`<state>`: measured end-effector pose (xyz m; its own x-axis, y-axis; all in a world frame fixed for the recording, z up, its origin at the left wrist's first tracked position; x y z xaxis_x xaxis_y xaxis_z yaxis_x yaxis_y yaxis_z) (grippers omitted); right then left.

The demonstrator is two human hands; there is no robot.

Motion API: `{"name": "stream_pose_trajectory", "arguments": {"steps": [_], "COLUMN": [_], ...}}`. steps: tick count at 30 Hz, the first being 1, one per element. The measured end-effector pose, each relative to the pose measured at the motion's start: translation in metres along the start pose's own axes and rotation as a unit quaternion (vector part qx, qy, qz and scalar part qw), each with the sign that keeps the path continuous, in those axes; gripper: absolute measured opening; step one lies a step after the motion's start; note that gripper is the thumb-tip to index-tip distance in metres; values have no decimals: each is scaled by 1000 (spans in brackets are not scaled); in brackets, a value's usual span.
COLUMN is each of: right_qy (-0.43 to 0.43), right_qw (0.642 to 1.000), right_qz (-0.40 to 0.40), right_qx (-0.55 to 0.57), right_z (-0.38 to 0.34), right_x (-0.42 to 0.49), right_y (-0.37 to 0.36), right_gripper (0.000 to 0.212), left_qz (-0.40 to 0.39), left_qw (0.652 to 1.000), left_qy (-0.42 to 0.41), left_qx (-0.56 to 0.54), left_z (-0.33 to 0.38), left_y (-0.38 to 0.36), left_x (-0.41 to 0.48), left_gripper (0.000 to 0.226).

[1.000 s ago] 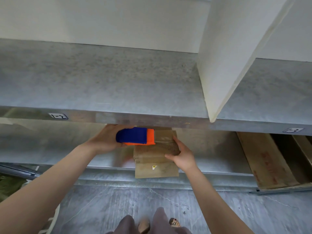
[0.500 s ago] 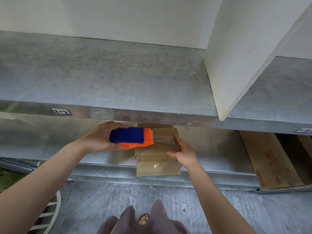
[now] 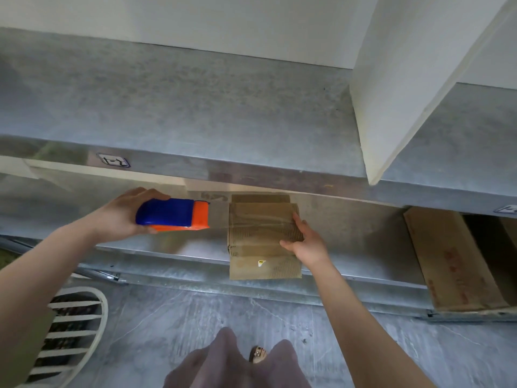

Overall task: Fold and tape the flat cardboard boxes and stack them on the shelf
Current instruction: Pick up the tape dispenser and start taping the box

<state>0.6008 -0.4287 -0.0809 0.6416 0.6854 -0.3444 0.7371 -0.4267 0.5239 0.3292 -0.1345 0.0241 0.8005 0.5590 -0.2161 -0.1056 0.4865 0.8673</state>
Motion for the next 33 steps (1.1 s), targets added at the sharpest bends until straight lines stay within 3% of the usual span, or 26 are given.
{"name": "stream_pose_trajectory", "arguments": {"steps": [16, 21, 26, 33], "right_qy": [-46, -45, -48, -37], "right_qw": [996, 995, 995, 996], "right_qz": [35, 35, 36, 39], "right_qx": [74, 80, 82, 70], "right_z": [1, 1, 2, 2], "right_x": [-12, -12, -10, -9], "right_y": [-11, -11, -12, -12], "right_gripper": [89, 90, 90, 89], "left_qz": [-40, -62, -92, -47], "left_qw": [986, 989, 991, 993], "left_qy": [-4, 2, 59, 95], "left_qx": [163, 131, 75, 57], "left_z": [6, 26, 17, 19], "left_y": [-36, -54, -63, -63], "left_x": [41, 53, 51, 40], "left_gripper": [62, 64, 68, 67]}}
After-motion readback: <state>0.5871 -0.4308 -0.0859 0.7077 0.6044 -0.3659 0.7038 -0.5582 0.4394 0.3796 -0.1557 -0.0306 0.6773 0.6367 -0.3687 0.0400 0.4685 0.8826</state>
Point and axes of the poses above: each hand's wrist, its own x-axis towards the middle knuckle, its own y-axis out of the back of the hand, z = x × y, the point moved 7 cm from there along x, towards the middle knuckle, and after that the axes turned 9 degrees about y, right-handed, at the moved point
